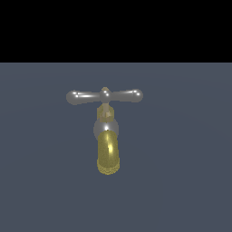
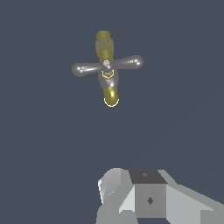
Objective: Turn on the faucet by rotating a designated handle.
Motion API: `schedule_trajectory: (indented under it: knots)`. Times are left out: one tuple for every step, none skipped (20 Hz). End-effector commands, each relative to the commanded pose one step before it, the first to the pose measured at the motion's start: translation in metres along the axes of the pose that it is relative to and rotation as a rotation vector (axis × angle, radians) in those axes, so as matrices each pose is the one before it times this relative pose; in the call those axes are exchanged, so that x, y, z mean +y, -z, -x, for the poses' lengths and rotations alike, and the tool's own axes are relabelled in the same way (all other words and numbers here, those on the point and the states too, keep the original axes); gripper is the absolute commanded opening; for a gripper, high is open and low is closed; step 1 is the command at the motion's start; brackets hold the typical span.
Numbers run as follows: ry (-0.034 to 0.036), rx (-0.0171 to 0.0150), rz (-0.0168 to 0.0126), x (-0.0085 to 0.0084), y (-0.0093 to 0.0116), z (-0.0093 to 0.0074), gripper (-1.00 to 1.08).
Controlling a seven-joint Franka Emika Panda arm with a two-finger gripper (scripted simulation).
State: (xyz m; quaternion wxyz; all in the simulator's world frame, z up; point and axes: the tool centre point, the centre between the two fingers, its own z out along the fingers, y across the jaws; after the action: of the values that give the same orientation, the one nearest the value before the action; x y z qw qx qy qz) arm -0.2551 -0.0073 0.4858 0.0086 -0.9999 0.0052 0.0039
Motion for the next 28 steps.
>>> schedule_trajectory:
  knots:
    - [0.00000,0.00000,0.00000,0.00001,0.00000,0.00000,-1.00]
    - [0.00069,0.00000,0.00003,0.00003,-0.00011,-0.00001,-1.00]
    - [0.00183,-0.00001,0.00002,0.00020,-0.00033,-0.00005,-1.00]
    - [0.00316,-0.00002,0.00003,0.00030,-0.00055,-0.00009,-1.00]
    - [0.00442,-0.00003,0.00005,0.00042,-0.00076,-0.00013,-1.00]
    - [0.00565,-0.00004,0.00006,0.00056,-0.00098,-0.00016,-1.00]
    - [0.00694,-0.00005,0.00008,0.00067,-0.00120,-0.00020,-1.00]
    - [0.00823,-0.00006,0.00009,0.00079,-0.00142,-0.00024,-1.00]
    - [0.00947,-0.00007,0.00011,0.00092,-0.00164,-0.00028,-1.00]
    - [0.01076,-0.00008,0.00012,0.00104,-0.00186,-0.00031,-1.00]
    - [0.01202,-0.00009,0.00014,0.00117,-0.00208,-0.00035,-1.00]
    - [0.01330,-0.00010,0.00015,0.00129,-0.00230,-0.00039,-1.00]
    - [0.01458,-0.00011,0.00017,0.00141,-0.00253,-0.00043,-1.00]
    - [0.01587,-0.00012,0.00018,0.00154,-0.00275,-0.00047,-1.00]
    - [0.01715,-0.00013,0.00020,0.00166,-0.00297,-0.00051,-1.00]
    - [0.01844,-0.00014,0.00021,0.00179,-0.00319,-0.00055,-1.00]
    - [0.01973,-0.00015,0.00023,0.00192,-0.00342,-0.00059,-1.00]
    - [0.02103,-0.00015,0.00025,0.00204,-0.00364,-0.00063,-1.00]
    - [0.02233,-0.00016,0.00027,0.00217,-0.00387,-0.00067,-1.00]
    - [0.02363,-0.00017,0.00028,0.00230,-0.00409,-0.00071,-1.00]
    - [0.02485,-0.00018,0.00030,0.00243,-0.00430,-0.00075,-1.00]
    - [0.02523,-0.00018,0.00031,0.00247,-0.00437,-0.00077,-1.00]
    - [0.02526,-0.00018,0.00031,0.00247,-0.00437,-0.00077,-1.00]
    - [0.02528,-0.00018,0.00032,0.00248,-0.00438,-0.00077,-1.00]
    - [0.02532,-0.00018,0.00032,0.00249,-0.00438,-0.00078,-1.00]
    - [0.02535,-0.00018,0.00033,0.00249,-0.00439,-0.00078,-1.00]
    - [0.02537,-0.00018,0.00033,0.00250,-0.00439,-0.00078,-1.00]
    - [0.02541,-0.00018,0.00034,0.00251,-0.00440,-0.00079,-1.00]
